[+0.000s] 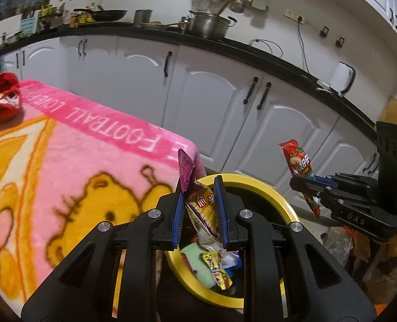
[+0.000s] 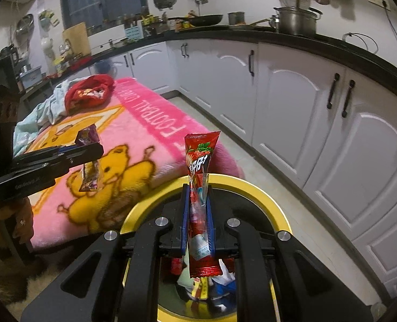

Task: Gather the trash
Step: 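Carry the purple wrapper and red wrapper over the yellow bin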

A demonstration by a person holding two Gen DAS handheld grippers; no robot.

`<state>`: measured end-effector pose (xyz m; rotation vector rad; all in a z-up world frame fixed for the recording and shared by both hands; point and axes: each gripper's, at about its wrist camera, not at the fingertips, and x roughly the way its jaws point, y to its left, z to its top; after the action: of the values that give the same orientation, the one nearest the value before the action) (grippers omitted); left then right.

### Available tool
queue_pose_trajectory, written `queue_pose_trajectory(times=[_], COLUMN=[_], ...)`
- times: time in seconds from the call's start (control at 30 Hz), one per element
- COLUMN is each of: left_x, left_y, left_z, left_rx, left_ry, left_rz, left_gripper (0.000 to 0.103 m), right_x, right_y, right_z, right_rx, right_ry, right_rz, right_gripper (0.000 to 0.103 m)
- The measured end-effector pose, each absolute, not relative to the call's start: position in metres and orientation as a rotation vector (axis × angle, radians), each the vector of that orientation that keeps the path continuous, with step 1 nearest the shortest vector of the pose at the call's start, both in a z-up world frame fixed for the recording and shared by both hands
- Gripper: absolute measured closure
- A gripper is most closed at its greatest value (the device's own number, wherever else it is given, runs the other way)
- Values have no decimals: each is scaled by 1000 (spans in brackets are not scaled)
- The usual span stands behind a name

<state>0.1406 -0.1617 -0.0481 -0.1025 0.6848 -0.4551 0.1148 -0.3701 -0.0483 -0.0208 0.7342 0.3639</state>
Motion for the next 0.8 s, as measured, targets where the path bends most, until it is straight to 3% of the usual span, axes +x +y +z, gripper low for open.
queue_pose_trajectory(times=[0.8], left_x=[143], left_y=[-225], left_z=[-76], left_rx=[-10], left_ry=[743], left_rz=[-563], left_gripper=[86], right_x=[96], right_y=[-405], right_z=[-82], right_rx=[23], right_ry=[785], right_rz=[289], right_gripper=[91])
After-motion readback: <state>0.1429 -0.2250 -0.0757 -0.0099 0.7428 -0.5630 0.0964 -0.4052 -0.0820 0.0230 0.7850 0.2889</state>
